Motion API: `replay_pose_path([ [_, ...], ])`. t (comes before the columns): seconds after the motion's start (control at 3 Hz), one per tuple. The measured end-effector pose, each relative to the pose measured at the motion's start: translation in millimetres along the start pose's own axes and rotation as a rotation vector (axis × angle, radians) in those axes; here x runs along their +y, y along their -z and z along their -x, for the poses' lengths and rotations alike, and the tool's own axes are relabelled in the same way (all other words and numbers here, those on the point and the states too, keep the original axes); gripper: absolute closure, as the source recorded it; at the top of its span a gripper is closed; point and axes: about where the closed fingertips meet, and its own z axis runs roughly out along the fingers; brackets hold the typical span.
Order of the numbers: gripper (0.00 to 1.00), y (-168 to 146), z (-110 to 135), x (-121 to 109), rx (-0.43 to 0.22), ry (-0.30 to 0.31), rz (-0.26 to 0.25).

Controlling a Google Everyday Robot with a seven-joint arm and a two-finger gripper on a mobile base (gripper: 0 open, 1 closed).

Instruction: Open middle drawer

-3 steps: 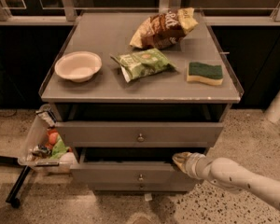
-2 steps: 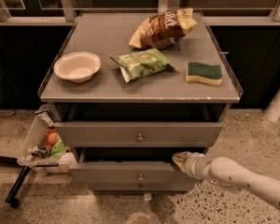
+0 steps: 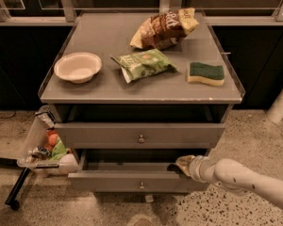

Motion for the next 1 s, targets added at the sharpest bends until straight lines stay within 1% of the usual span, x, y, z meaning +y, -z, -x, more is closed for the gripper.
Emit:
replay_pose_path([
  [0.33,1.00,-4,0,-2,0.040,0.010,0.016],
  [0.67,1.00,1,-17,-8,0.091,0.015,0.056],
  [1.0,1.00,1,-19,-5,0.094,0.014,0.068],
])
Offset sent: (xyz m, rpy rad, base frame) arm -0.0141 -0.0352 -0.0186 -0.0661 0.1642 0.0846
